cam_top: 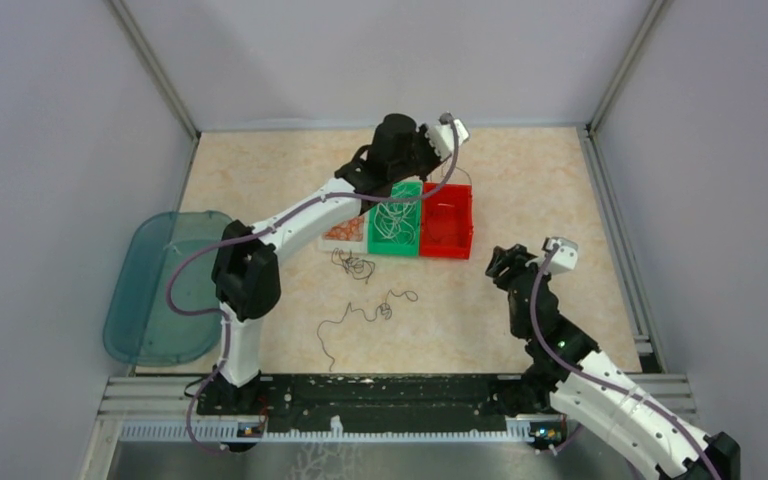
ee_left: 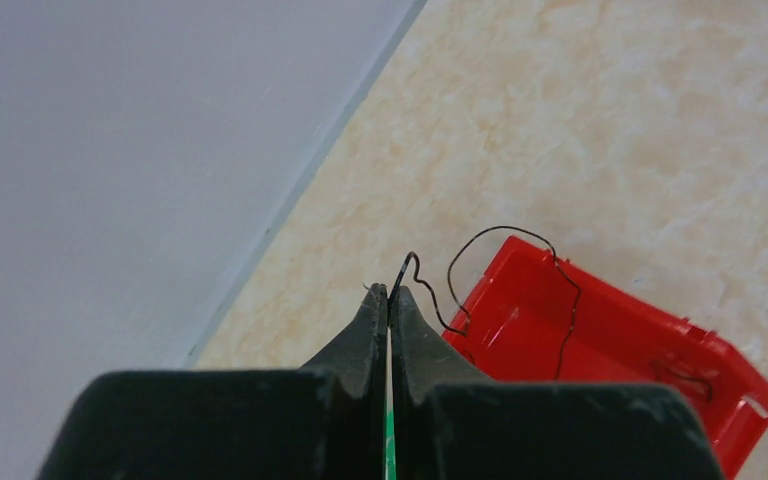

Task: Untangle the cables
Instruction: Place the cable in the bin.

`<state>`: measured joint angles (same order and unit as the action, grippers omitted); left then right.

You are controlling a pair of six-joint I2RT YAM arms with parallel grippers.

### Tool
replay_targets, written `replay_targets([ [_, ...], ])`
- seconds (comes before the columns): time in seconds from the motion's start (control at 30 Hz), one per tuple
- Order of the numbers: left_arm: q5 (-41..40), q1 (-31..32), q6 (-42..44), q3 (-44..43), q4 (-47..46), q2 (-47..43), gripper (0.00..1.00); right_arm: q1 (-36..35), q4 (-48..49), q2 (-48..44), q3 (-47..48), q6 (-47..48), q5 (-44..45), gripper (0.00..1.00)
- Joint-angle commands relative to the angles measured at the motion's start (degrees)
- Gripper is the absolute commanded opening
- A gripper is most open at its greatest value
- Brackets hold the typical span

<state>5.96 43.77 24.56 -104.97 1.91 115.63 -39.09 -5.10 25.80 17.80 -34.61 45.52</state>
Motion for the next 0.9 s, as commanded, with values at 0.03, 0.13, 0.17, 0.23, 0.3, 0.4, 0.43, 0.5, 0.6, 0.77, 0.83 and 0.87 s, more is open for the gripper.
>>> replay_targets([
  [0.03,-3.45,1.26,13.93,3.66,-3.09,1.23,0.00,2.18,3.54,2.78,3.52,0.02,-1.73,0.52],
  [0.13,-3.52,1.89,15.11,4.10,-1.14,2.30,0.00,3.40,3.82,4.07,3.89,-0.64,-2.98,0.52],
  [0.17,-3.43,2.05,15.10,4.15,-0.96,2.51,0.00,3.70,3.90,4.36,4.00,-0.68,-3.29,0.52],
  [0.23,-3.26,2.47,15.35,4.32,-0.69,3.00,0.00,4.42,4.08,4.89,4.12,-0.84,-3.87,0.52],
  [0.3,-3.36,2.98,15.85,3.95,-0.68,3.68,0.00,5.16,4.27,5.26,4.17,-1.24,-4.63,0.52],
  [0.4,-3.57,3.85,15.98,1.64,0.61,5.96,0.00,6.12,4.19,5.72,4.25,-2.12,-5.55,0.51],
  [0.43,-3.85,4.13,15.30,0.36,1.35,6.90,0.00,6.44,4.10,5.69,4.27,-2.57,-5.80,0.51],
  [0.5,-4.81,4.55,14.72,-2.53,3.42,9.52,0.00,6.93,3.90,5.34,4.26,-3.26,-6.22,0.51],
  [0.6,-6.00,5.07,14.05,-6.12,6.73,13.47,0.00,7.56,3.63,4.82,4.12,-3.88,-6.66,0.50],
  [0.77,-6.82,5.27,13.29,-7.66,8.29,17.35,0.00,8.42,2.79,3.87,4.38,-4.09,-6.99,0.49],
  [0.83,-7.30,5.35,13.33,-8.21,8.64,18.59,0.00,8.78,2.62,3.85,4.40,-4.15,-7.22,0.49],
  [0.87,-7.48,5.40,13.46,-8.68,8.94,19.27,0.00,8.85,2.64,3.90,4.35,-4.15,-7.33,0.49],
])
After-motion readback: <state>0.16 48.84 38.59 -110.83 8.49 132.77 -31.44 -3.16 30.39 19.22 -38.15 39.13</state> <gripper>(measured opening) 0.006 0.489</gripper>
